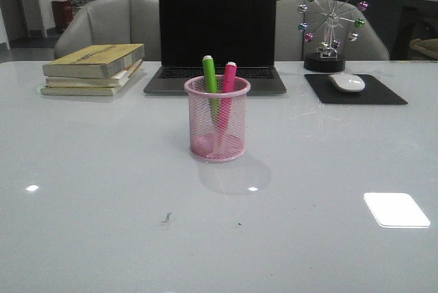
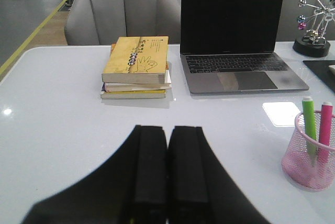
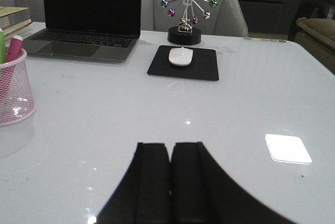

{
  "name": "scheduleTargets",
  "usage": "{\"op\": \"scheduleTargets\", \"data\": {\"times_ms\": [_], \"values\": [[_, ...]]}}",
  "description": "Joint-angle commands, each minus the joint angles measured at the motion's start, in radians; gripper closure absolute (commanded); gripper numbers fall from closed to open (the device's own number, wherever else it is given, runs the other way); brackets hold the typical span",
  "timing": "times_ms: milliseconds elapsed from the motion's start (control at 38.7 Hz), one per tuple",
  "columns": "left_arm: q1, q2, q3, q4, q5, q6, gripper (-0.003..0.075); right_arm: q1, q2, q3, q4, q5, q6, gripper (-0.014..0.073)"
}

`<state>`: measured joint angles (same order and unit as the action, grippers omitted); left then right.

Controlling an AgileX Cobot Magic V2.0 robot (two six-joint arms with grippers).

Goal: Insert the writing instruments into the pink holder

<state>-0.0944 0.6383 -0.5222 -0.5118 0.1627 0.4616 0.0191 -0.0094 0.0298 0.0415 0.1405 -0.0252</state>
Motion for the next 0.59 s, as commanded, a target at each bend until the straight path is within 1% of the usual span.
{"op": "scheduleTargets", "data": {"times_ms": [0,336,440,569], "values": [[0.014,-0.032,-0.027,-0.018,-0.064,-0.003,0.0628,-0.004,-0.004,0.002,-0.01,-0.08,0.0,0.0571],[0.167,-0.245,-0.017,-0.018,-0.015,-0.003,0.0628,-0.004,-0.004,0.002,-0.01,-0.08,0.0,0.0571],[0.198,-0.332,0.05,-0.018,-0.02,-0.003,0.0628,-0.004,-0.004,0.002,-0.01,-0.08,0.0,0.0571],[0.201,-0.446,0.176,-0.02,-0.024,-0.003,0.0628,-0.004,-0.004,0.002,-0.01,-0.08,0.0,0.0571]]}}
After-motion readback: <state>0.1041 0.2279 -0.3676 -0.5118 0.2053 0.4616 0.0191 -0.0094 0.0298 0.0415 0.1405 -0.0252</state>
